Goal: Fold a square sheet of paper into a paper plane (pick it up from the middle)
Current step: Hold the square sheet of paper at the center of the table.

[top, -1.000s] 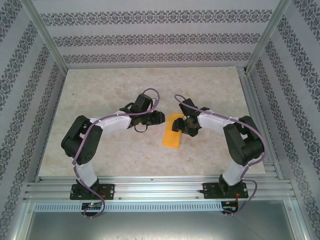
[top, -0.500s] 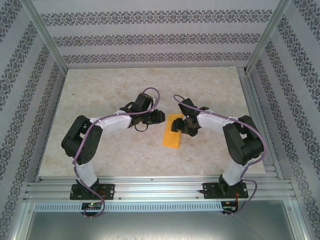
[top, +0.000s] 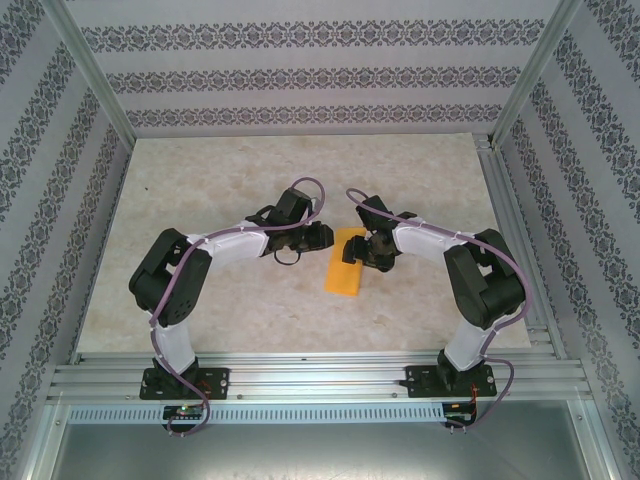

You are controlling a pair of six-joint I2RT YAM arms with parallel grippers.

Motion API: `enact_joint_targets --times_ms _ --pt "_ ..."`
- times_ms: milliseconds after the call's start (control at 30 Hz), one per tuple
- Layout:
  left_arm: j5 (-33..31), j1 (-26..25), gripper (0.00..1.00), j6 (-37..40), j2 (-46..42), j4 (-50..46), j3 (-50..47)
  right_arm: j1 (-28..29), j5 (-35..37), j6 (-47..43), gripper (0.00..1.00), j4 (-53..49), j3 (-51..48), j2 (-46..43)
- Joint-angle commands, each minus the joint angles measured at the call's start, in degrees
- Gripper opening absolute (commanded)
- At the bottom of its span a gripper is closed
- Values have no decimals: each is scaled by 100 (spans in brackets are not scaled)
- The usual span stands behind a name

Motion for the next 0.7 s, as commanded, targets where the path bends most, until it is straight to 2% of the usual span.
enact_joint_targets --times_ms 0,433,667 --pt "113 -69 28 -120 115 58 128 73 172 -7 67 -105 73 192" --pt "460 -174 15 -309 815 42 572 72 205 28 67 -115 73 202" --pt "485 -218 15 -398 1016 90 616 80 202 46 67 -102 57 202"
